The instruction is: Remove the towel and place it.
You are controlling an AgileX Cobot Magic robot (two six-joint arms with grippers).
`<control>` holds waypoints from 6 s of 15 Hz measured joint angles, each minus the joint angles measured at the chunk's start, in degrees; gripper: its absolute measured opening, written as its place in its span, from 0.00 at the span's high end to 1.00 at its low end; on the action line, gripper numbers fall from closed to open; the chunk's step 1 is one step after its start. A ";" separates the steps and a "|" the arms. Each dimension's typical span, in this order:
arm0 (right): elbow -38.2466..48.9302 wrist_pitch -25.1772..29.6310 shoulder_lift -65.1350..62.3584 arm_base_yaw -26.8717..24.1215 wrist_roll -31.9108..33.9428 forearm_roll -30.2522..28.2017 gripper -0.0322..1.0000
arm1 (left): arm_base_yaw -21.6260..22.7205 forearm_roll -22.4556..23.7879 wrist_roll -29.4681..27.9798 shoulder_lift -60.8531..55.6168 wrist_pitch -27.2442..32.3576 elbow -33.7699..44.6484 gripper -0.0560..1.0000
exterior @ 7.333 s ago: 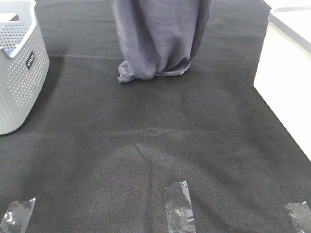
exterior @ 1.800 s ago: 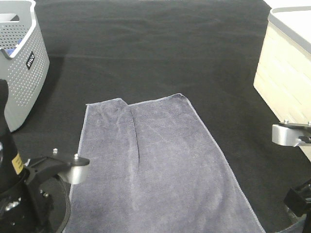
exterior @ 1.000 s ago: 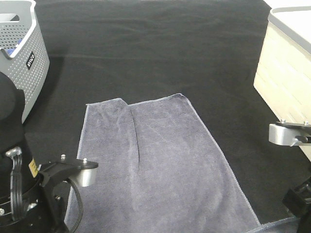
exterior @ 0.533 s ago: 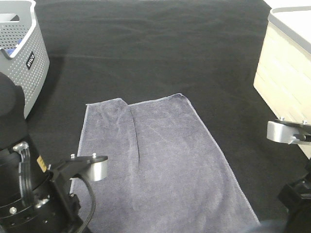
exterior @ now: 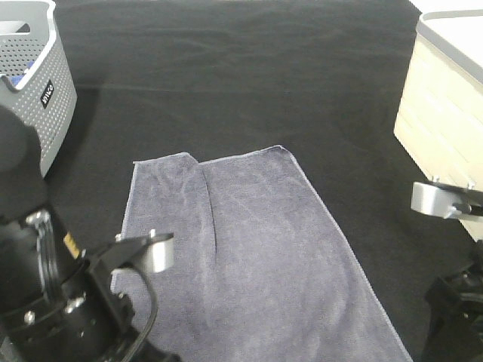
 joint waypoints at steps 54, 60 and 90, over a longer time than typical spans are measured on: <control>-63.83 -12.26 59.59 -10.03 -10.66 6.59 0.19 | 37.41 -3.32 22.35 40.34 -7.51 -44.35 0.21; -63.83 -13.98 59.59 -10.03 -11.97 7.73 0.19 | 37.41 -3.72 22.35 40.34 -8.77 -44.35 0.22; -63.83 -27.10 59.99 -0.40 -12.32 7.91 0.66 | 33.80 -3.72 22.35 41.08 -11.29 -44.35 0.53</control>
